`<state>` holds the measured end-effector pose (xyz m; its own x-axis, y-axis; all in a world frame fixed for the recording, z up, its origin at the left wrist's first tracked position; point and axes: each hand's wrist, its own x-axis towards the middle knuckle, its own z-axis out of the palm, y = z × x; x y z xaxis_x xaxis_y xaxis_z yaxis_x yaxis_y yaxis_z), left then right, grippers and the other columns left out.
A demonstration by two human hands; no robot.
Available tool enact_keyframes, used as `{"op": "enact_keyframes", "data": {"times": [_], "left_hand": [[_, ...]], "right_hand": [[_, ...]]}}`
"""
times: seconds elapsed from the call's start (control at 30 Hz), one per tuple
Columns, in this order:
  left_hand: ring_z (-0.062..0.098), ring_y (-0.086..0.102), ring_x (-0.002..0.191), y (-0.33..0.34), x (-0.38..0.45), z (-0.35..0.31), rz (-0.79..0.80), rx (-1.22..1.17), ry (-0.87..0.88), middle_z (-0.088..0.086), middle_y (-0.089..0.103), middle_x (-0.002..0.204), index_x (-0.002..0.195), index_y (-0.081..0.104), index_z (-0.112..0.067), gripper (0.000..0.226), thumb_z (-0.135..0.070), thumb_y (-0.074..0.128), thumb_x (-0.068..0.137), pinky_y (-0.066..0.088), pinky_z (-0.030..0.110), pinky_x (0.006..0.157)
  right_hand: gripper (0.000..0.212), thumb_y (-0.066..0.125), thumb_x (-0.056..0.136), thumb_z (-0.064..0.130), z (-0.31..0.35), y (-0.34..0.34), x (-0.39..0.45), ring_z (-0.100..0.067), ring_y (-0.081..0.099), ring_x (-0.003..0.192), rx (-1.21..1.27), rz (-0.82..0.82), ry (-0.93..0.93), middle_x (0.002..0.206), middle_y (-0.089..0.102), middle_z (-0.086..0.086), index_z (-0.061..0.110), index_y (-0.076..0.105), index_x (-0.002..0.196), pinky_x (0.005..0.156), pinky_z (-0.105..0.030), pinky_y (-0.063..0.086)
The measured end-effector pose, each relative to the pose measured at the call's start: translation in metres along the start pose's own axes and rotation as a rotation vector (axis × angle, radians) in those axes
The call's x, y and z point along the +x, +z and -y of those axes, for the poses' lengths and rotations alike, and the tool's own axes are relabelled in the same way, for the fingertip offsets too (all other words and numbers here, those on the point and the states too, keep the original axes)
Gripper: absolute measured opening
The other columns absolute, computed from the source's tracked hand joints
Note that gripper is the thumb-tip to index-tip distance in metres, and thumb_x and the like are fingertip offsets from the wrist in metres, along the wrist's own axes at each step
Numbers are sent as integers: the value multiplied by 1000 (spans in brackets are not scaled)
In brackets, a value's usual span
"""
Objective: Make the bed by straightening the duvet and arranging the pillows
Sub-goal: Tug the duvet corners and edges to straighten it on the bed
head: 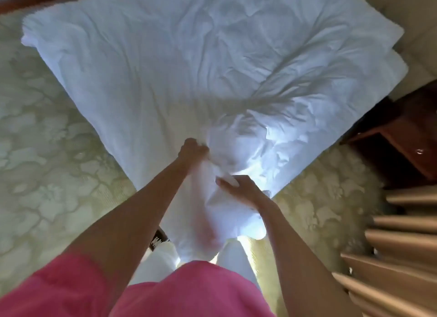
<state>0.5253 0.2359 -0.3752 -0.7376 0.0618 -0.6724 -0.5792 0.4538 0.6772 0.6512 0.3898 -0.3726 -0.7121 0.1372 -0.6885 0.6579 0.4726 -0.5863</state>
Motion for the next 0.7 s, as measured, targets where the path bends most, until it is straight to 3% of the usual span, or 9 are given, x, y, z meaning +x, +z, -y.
{"op": "enact_keyframes", "data": {"times": [0.1, 0.2, 0.3, 0.4, 0.53, 0.6, 0.7], "left_hand": [[27, 69, 91, 5, -22, -4, 46, -45, 40, 15, 71, 102, 107, 64, 5, 58, -27, 51, 60, 54, 31, 68], [31, 70, 95, 11, -39, 5, 102, 23, 89, 16, 71, 106, 111, 65, -1, 70, -40, 54, 54, 57, 37, 77], [28, 69, 94, 7, -63, 13, 156, 39, 119, 13, 71, 107, 115, 64, -5, 86, -56, 58, 46, 50, 27, 62], [16, 64, 72, -10, -103, 17, 218, 69, 67, 5, 70, 101, 115, 61, -8, 74, -54, 66, 57, 41, 18, 46], [18, 69, 81, -36, -136, 44, 241, 127, -62, 2, 71, 97, 107, 59, -21, 61, -59, 72, 62, 53, 27, 62], [14, 69, 77, -43, -141, 63, 255, 132, -5, 1, 73, 89, 96, 68, -23, 40, -56, 71, 74, 53, 25, 60], [9, 69, 70, -47, -141, 80, 201, 228, 44, -1, 73, 80, 95, 74, -18, 40, -53, 71, 76, 50, 21, 57]], "right_hand": [[51, 68, 84, 56, 0, 38, -33, -21, 71, 77, 311, -146, -11, 92, 75, -16, 6, 74, 92, 69, -40, 55], [53, 67, 80, 56, 9, 53, -54, -29, 69, 77, 486, -227, -4, 97, 71, -25, 5, 72, 93, 67, -47, 55], [51, 67, 83, 53, 24, 52, -69, -25, 67, 75, 622, -230, 14, 100, 70, -26, 6, 67, 101, 66, -39, 50], [36, 68, 91, 39, 34, 62, -85, -27, 73, 83, 758, -185, -38, 98, 75, -16, 6, 64, 107, 68, -35, 56], [24, 62, 97, 16, 44, 101, -99, -33, 74, 88, 991, -57, -123, 98, 74, -21, -2, 65, 113, 75, -41, 60], [23, 50, 96, 1, 49, 119, -102, -20, 72, 76, 977, -66, -131, 89, 73, -16, -3, 64, 115, 64, -29, 57], [32, 40, 86, -10, 50, 137, -112, -20, 62, 78, 941, -77, -120, 91, 67, -20, 9, 62, 100, 62, -25, 45]]}}
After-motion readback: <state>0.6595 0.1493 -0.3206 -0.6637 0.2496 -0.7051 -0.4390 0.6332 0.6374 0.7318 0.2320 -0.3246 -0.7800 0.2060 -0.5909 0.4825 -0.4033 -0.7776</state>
